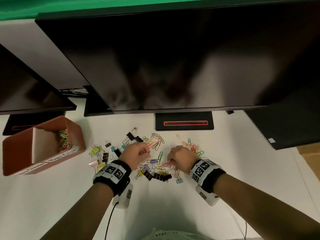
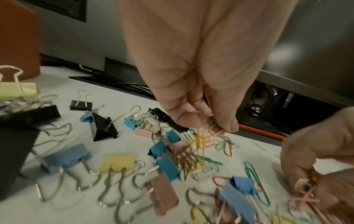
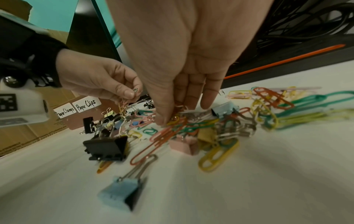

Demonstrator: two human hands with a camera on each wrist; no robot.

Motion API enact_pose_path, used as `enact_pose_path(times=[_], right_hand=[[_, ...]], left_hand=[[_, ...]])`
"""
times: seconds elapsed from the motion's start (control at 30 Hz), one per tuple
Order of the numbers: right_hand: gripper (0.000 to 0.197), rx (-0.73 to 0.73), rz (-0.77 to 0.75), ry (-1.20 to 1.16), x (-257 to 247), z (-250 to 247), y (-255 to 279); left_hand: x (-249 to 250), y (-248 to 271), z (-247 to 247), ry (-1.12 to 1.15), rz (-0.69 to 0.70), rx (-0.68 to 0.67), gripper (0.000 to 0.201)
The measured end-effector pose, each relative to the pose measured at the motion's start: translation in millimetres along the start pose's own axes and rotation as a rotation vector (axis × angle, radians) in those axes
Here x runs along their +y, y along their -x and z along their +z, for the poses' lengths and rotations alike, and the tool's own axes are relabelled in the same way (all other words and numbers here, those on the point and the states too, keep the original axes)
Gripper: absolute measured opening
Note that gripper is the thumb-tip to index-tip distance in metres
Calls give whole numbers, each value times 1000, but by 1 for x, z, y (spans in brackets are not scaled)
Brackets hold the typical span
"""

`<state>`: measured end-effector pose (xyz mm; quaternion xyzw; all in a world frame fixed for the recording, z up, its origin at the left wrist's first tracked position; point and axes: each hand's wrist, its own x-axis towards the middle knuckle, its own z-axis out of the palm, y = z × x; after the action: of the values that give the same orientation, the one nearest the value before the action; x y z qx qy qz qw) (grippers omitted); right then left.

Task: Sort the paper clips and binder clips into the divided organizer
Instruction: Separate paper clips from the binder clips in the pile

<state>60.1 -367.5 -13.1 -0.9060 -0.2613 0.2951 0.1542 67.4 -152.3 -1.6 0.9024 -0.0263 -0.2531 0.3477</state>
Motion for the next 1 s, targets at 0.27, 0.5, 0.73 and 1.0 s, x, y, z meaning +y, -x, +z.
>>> enact_pose_path(times=[0.27, 0.5, 0.73, 1.0], right_hand=[[25, 131, -49, -99, -31, -38, -5], [23, 206, -223, -171, -127, -83, -68], [18, 242, -291, -180, -250, -107, -171], [34, 209, -168, -302, -272, -78, -214]], left_hand=[[-17, 25, -51, 388, -113, 211, 9], [-59, 66, -134, 570, -203, 455, 10], [-123, 81, -199, 510, -328, 640, 16], [-160, 83, -204, 460, -366, 606, 25]])
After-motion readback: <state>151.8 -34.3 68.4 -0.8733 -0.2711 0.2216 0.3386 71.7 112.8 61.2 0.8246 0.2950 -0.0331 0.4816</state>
